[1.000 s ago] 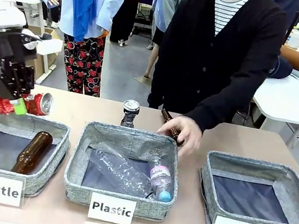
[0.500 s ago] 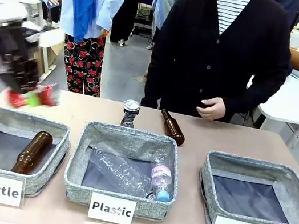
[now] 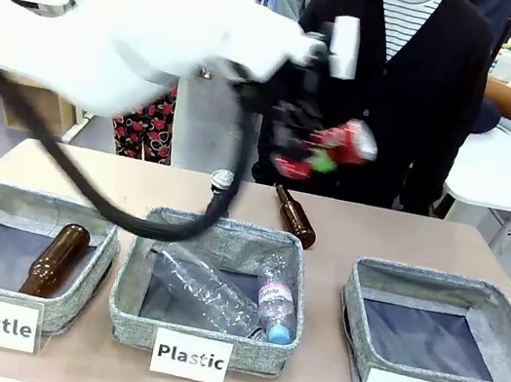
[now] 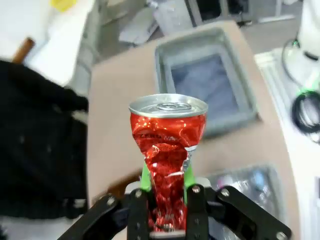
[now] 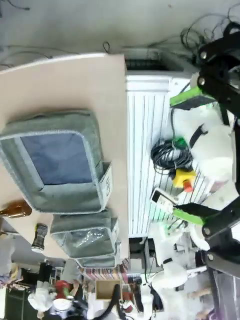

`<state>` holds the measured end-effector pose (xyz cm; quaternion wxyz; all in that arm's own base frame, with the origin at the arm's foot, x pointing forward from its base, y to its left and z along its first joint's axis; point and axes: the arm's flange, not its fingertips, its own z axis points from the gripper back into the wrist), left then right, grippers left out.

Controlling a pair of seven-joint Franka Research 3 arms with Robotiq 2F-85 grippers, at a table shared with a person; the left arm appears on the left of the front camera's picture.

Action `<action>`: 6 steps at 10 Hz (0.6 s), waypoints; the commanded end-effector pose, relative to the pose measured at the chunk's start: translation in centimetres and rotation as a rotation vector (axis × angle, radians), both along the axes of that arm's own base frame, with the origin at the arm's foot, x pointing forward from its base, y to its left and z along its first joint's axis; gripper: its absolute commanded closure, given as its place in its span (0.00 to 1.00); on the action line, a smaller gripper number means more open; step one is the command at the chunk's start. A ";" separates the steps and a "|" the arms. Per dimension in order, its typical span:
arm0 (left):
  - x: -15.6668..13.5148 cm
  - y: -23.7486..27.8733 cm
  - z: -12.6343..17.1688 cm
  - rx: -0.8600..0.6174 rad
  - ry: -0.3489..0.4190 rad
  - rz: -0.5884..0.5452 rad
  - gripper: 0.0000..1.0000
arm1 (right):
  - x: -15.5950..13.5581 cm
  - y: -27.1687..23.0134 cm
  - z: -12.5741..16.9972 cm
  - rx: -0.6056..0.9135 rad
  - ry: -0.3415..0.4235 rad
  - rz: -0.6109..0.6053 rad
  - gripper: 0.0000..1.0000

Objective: Sort the can waste into the basket.
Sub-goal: Pick up the can waste from the table and place it in the right Fabric basket.

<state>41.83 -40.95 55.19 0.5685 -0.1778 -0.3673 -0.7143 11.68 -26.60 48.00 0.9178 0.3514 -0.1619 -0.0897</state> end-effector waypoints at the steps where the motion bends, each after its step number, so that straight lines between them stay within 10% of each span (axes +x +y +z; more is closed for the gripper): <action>1: 4.2 -10.1 -1.7 -0.035 0.016 -0.148 0.74 | -0.5 -3.5 -0.2 -0.048 -0.112 -0.022 0.00; 2: 3.6 -15.8 -2.4 -0.031 0.025 -0.166 0.74 | 0.0 0.0 0.0 0.000 0.000 0.000 0.00; 6: 2.4 -26.4 -8.6 0.162 0.145 -0.259 0.74 | 0.0 0.0 0.0 0.000 0.000 0.000 0.00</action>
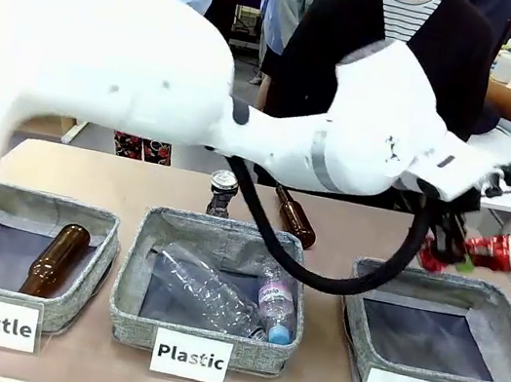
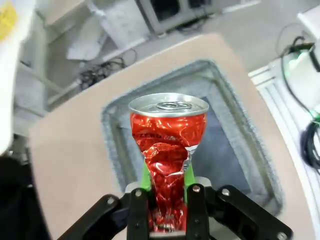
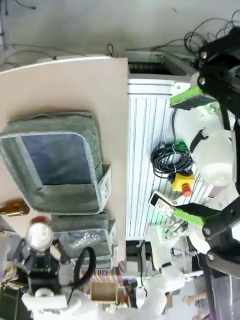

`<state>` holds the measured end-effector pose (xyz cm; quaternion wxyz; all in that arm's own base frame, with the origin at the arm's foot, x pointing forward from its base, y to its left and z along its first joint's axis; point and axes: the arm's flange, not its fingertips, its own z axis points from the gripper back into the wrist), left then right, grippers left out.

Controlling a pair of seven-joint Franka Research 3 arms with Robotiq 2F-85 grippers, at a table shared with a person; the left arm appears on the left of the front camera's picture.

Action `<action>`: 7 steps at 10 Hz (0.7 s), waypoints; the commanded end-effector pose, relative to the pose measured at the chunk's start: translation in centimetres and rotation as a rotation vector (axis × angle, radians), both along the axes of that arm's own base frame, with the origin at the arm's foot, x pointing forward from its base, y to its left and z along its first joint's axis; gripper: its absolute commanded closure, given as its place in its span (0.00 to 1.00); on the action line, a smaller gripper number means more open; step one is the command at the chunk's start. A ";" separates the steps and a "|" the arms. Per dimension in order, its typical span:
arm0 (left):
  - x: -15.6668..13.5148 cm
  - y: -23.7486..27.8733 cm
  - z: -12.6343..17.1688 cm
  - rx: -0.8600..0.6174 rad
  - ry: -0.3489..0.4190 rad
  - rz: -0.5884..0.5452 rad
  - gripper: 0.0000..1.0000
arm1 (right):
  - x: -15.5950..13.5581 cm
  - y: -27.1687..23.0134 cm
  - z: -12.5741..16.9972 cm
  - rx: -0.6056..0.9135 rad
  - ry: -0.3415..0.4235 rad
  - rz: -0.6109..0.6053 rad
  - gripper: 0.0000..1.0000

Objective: Sort the can waste into the basket.
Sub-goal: Pick up the can waste from the table and place it in the right Fabric basket.

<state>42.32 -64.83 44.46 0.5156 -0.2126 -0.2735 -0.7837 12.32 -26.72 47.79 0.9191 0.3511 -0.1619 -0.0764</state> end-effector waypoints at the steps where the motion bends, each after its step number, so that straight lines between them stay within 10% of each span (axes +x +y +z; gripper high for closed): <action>1: 2.0 -2.8 1.4 0.065 0.063 -0.053 0.74 | -0.6 0.1 0.2 0.006 0.009 -0.025 0.00; 4: 2.5 -2.5 1.8 0.085 0.092 -0.072 0.74 | -0.6 0.1 0.2 0.006 0.009 -0.025 0.00; 5: 2.4 -2.4 1.9 0.092 0.086 -0.082 0.62 | -0.6 0.1 0.2 0.006 0.009 -0.025 0.00; 6: 2.3 -2.4 2.0 0.098 0.077 -0.101 0.17 | -0.6 0.1 0.2 0.006 0.009 -0.025 0.00; 7: 2.3 -2.3 2.0 0.098 0.081 -0.098 0.05 | -0.6 0.1 0.2 0.006 0.009 -0.025 0.00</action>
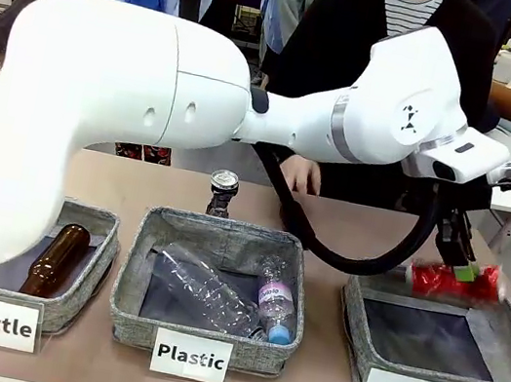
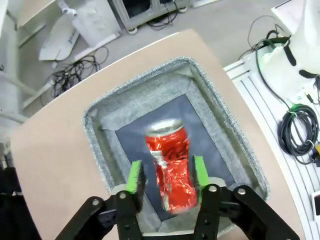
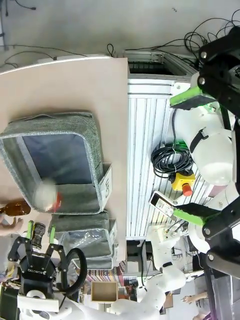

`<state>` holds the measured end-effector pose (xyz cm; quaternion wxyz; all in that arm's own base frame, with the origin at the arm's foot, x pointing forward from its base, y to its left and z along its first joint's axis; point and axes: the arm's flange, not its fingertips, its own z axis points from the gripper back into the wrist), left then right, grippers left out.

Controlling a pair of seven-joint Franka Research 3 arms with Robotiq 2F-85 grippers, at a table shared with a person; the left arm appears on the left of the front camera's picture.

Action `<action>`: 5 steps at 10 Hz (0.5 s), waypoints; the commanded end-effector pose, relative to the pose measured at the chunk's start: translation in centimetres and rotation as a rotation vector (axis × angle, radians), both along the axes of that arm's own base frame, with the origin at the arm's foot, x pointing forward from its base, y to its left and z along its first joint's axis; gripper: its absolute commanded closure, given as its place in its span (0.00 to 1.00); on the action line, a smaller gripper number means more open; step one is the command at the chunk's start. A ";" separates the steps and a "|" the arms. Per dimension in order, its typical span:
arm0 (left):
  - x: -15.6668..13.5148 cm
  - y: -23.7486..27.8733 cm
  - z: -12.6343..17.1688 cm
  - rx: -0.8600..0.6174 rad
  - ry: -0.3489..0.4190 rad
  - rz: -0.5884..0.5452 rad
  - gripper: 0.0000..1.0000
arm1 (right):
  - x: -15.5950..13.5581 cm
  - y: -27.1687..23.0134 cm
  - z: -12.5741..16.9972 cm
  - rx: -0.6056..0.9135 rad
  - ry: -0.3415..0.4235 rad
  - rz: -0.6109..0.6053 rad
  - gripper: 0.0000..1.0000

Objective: Sort the can waste into the basket.
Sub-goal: Pick up the can waste from the table and place it in the right Fabric basket.

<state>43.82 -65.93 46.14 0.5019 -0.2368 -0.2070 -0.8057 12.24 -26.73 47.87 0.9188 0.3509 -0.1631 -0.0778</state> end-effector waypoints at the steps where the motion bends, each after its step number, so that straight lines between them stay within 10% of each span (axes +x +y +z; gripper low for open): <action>1: 0.8 -1.1 0.3 0.017 -0.016 -0.015 0.00 | -0.6 0.1 0.1 0.006 0.010 -0.021 0.00; 5: 0.4 -1.1 0.4 0.029 -0.011 -0.025 0.00 | -0.6 0.1 0.1 0.006 0.010 -0.021 0.00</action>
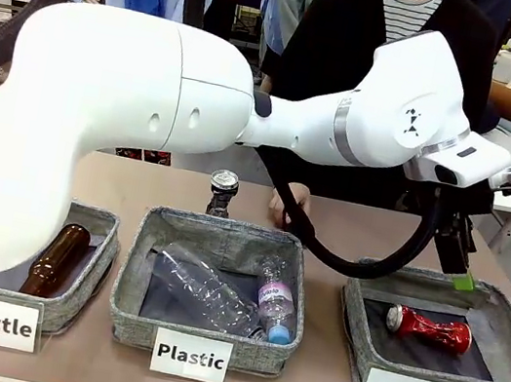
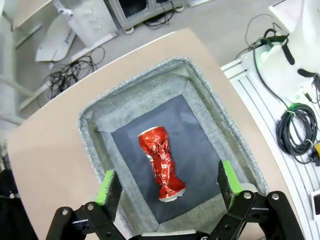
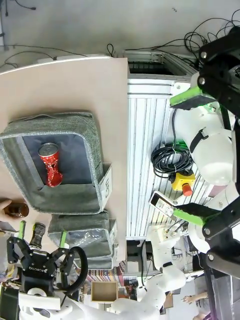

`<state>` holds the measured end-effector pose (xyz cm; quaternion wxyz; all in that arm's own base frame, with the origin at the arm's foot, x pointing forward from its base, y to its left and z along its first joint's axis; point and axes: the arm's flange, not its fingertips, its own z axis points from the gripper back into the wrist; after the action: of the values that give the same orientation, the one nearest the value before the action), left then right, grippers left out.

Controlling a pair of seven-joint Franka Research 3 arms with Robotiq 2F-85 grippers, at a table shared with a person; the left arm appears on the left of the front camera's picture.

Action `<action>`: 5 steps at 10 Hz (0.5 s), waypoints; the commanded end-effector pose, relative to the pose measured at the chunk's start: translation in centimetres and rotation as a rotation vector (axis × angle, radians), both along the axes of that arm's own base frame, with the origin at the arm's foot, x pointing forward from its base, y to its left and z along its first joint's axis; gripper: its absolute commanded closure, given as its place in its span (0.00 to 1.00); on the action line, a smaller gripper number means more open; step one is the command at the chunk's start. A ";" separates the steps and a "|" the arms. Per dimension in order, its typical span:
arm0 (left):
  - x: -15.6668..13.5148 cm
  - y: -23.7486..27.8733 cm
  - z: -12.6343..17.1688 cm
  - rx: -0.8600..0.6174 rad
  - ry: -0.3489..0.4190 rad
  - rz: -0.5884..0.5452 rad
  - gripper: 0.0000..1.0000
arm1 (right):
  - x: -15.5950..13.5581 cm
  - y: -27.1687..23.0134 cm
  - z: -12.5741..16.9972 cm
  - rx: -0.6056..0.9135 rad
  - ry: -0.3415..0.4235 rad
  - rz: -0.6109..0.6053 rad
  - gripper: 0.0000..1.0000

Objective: Sort the can waste into the basket.
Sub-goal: Pick up the can waste from the table and place it in the right Fabric basket.

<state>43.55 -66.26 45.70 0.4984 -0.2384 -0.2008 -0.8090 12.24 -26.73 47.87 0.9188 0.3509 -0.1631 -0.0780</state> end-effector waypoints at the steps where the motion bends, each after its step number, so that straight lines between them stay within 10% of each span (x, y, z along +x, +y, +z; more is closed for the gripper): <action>1: 0.7 -0.4 1.1 0.040 0.011 -0.012 0.00 | -0.6 0.1 0.1 0.006 0.010 -0.021 0.00; 5: -0.8 5.5 3.9 0.086 0.043 -0.066 0.00 | 1.0 1.5 -0.1 0.000 -0.033 0.032 0.00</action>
<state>43.96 -63.69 48.56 0.4954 -0.2359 -0.1610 -0.8204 12.74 -26.31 47.88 0.9190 0.3530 -0.1620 -0.0685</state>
